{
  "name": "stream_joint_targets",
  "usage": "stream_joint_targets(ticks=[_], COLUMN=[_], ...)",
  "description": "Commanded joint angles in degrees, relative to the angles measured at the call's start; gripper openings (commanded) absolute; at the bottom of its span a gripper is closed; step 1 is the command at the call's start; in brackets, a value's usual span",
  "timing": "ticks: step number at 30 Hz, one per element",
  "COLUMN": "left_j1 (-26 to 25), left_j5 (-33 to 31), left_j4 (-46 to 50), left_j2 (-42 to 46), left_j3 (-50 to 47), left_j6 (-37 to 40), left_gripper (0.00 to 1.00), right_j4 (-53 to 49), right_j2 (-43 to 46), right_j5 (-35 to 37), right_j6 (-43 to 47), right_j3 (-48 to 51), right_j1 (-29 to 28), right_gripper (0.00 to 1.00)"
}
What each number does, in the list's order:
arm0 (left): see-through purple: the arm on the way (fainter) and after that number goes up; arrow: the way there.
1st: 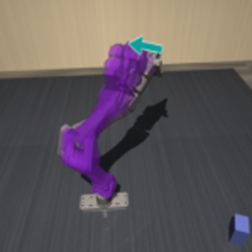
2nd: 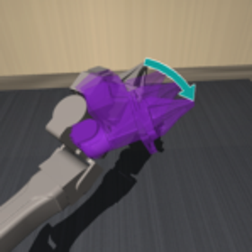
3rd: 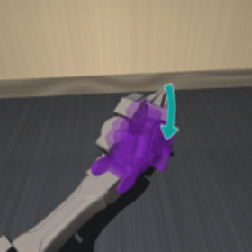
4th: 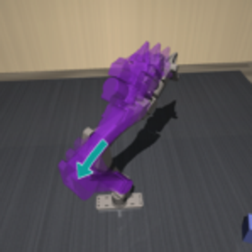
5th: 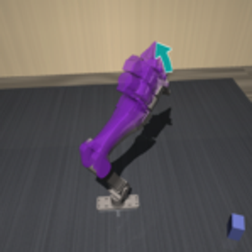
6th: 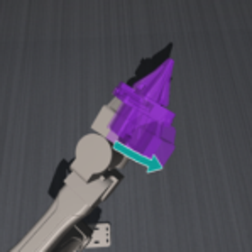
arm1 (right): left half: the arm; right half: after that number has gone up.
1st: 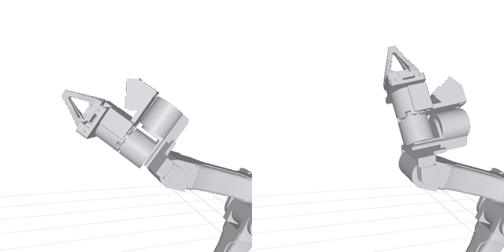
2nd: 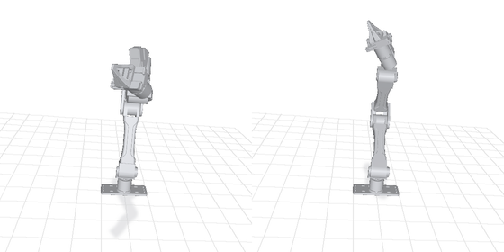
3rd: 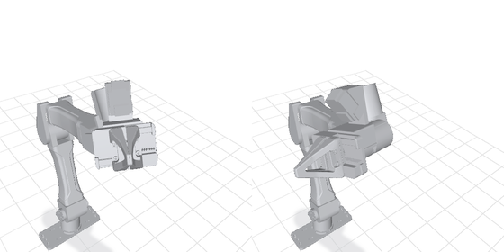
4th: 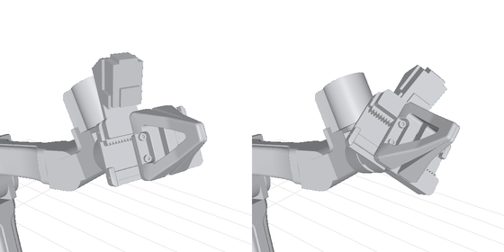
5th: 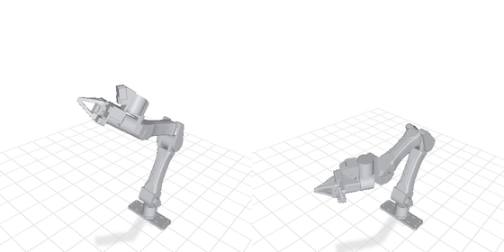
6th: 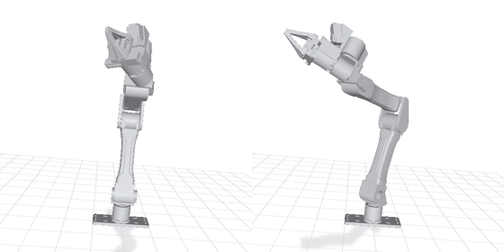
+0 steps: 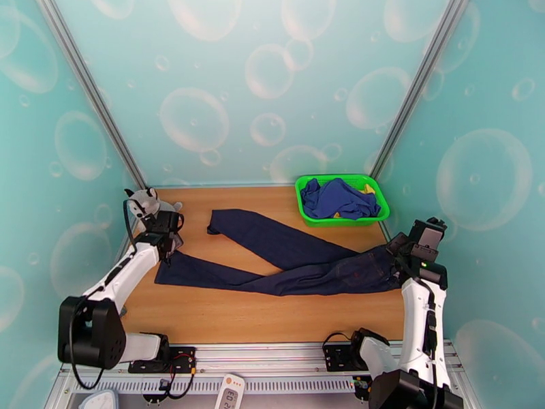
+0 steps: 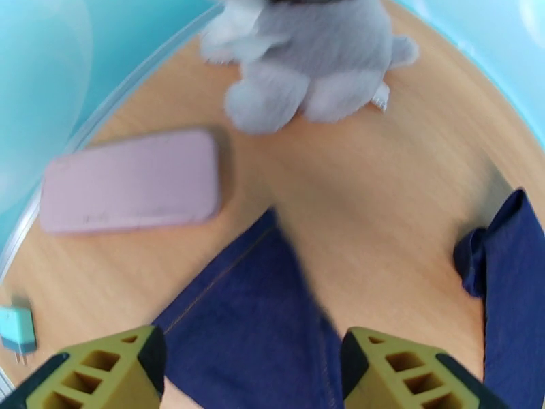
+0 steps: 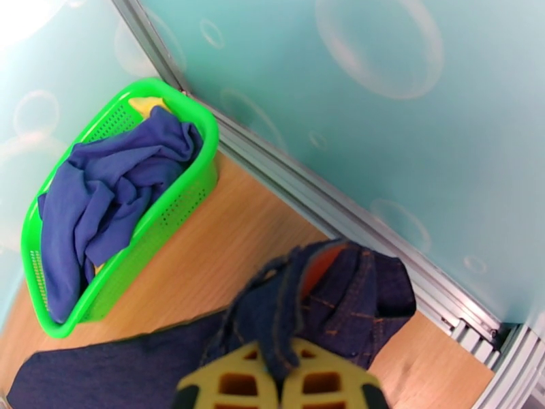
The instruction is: Fold and stack the trousers
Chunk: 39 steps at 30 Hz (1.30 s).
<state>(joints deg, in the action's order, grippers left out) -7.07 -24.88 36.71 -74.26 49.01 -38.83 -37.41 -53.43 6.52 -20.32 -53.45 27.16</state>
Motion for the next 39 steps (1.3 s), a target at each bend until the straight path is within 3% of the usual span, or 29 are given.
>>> stream_joint_targets(ticks=[1, 7, 11, 18, 21, 24, 27, 33, 39], left_j1=[0.74, 3.78, 4.42, 5.22, 5.23, 5.23, 5.4, 6.09, 8.26], left_j5=[5.78, 9.79, 6.82, 8.21, 9.19, 9.46, 8.39, 9.75, 10.28], left_j4=[2.14, -4.56, -5.76, -10.19, -11.89, -12.41, -11.44, -2.86, 11.09], left_j2=[3.99, 2.31, -4.47, -9.74, -11.22, -11.46, -9.88, 0.4, 5.74], left_j3=[-9.54, -14.58, -11.82, -12.45, -13.14, -13.83, -13.96, -8.72, 9.07], left_j6=[-8.14, -9.77, -8.57, -7.89, -7.58, -7.49, -7.17, -4.11, 2.62], left_gripper=[0.64, 0.63, 0.63, 0.62, 0.5, 0.22, 0.02, 0.0, 0.0], right_j4=[3.58, 4.01, 4.56, 5.65, 5.59, 5.42, 5.27, 4.22, 1.97], right_j2=[1.15, 0.76, 0.97, 0.51, 0.07, 0.35, 0.78, -0.5, -4.51], right_j5=[-1.77, -3.91, -4.46, -5.98, -6.51, -6.19, -5.9, -8.62, -10.23], right_j6=[0.38, 1.38, 1.42, 1.07, 1.14, 1.39, 1.42, 0.98, 0.61], right_j3=[0.63, 0.91, 1.41, 1.93, 1.69, 1.64, 1.64, -1.64, -10.6], right_j1=[0.44, 0.41, 0.43, 0.44, 0.42, 0.44, 0.44, 0.44, 0.44], right_gripper=[0.0, 0.0, 0.0, 0.0, 0.0, 0.0, 0.0, 0.0, 0.0])
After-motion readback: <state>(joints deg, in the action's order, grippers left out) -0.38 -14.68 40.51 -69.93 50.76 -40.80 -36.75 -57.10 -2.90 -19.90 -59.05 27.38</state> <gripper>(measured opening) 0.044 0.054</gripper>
